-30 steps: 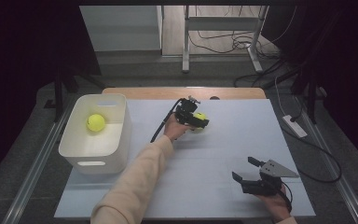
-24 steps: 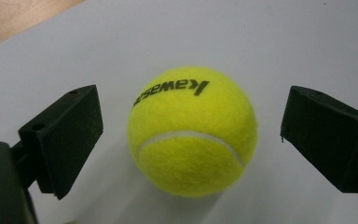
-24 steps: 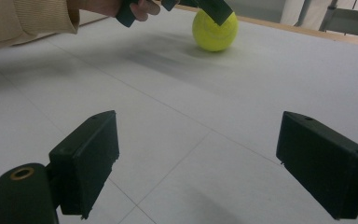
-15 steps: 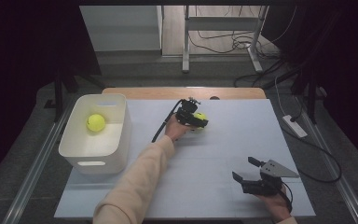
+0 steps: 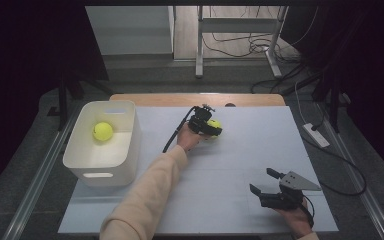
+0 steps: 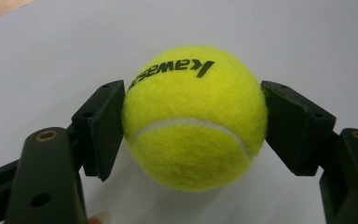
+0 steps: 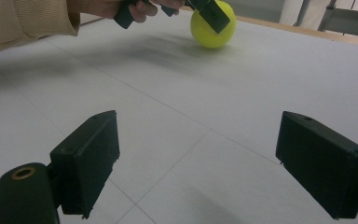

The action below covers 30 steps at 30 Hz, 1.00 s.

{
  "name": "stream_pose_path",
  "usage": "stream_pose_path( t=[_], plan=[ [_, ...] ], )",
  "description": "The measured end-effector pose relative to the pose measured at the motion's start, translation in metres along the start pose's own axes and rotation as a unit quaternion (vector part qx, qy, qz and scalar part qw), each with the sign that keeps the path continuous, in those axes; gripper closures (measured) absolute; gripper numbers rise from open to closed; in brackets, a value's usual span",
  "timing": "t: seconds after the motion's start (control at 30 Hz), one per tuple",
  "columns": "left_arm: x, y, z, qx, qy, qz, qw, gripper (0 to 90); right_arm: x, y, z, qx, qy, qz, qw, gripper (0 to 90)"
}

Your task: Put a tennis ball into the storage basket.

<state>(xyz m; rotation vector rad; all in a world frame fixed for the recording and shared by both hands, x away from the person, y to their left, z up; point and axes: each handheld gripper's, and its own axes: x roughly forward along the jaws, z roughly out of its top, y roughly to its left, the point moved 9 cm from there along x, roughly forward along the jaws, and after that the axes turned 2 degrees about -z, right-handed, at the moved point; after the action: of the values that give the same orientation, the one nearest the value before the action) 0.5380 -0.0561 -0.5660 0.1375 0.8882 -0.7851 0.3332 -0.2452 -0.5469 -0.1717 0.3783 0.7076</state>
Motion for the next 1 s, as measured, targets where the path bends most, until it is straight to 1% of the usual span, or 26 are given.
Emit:
stream_pose_path(
  t=[0.1, 0.23, 0.3, 0.43, 0.47, 0.5, 0.6, 0.63, 0.7, 0.77, 0.8, 0.83, 1.0],
  plan=[
    [-0.004, -0.002, 0.001, 0.003, -0.001, -0.003, 1.0000, 26.9, 0.000, 0.000, 0.000, 0.000, 0.000, 0.000, 1.0000, 13.5],
    [-0.013, -0.006, 0.004, 0.014, -0.006, -0.005, 0.9999, 26.9, 0.000, 0.000, 0.000, 0.000, 0.000, 0.000, 1.0000, 13.5],
    [-0.014, -0.007, 0.004, 0.013, -0.008, -0.005, 0.9999, 26.9, 0.000, 0.000, 0.000, 0.000, 0.000, 0.000, 1.0000, 13.5],
    [-0.028, -0.010, 0.007, 0.026, -0.015, 0.001, 0.9995, 26.9, 0.000, 0.000, 0.000, -0.001, -0.001, -0.001, 1.0000, 13.5],
    [-0.028, -0.010, 0.007, 0.026, -0.015, 0.001, 0.9995, 26.9, 0.000, 0.000, 0.000, -0.001, -0.001, -0.001, 1.0000, 13.5],
    [-0.035, -0.012, 0.008, 0.031, -0.020, 0.003, 0.9993, 26.9, -0.001, -0.001, 0.000, -0.001, -0.001, -0.002, 1.0000, 13.6],
    [-0.045, -0.015, 0.011, 0.036, -0.027, 0.005, 0.9990, 26.9, -0.001, -0.001, 0.001, -0.001, -0.002, -0.003, 1.0000, 13.5],
    [-0.045, -0.015, 0.011, 0.036, -0.027, 0.005, 0.9990, 26.9, -0.001, -0.001, 0.001, -0.001, -0.002, -0.003, 1.0000, 13.5],
    [-0.054, -0.017, 0.013, 0.039, -0.032, 0.008, 0.9987, 26.8, -0.001, 0.000, 0.001, -0.003, -0.003, -0.003, 1.0000, 13.6],
    [-0.056, -0.018, 0.013, 0.041, -0.034, 0.008, 0.9986, 26.8, 0.000, 0.000, 0.001, -0.002, -0.002, -0.003, 1.0000, 13.6],
    [-0.062, -0.019, 0.014, 0.047, -0.037, 0.013, 0.9981, 26.8, 0.000, 0.000, 0.001, -0.002, -0.002, -0.003, 1.0000, 13.5],
    [-0.062, -0.019, 0.014, 0.047, -0.037, 0.013, 0.9981, 26.8, 0.000, 0.001, 0.001, -0.001, -0.003, -0.002, 1.0000, 13.5],
    [-0.076, -0.022, 0.015, 0.052, -0.048, 0.018, 0.9973, 26.8, 0.000, 0.001, 0.002, -0.006, -0.003, -0.004, 1.0000, 13.6]
  ],
)
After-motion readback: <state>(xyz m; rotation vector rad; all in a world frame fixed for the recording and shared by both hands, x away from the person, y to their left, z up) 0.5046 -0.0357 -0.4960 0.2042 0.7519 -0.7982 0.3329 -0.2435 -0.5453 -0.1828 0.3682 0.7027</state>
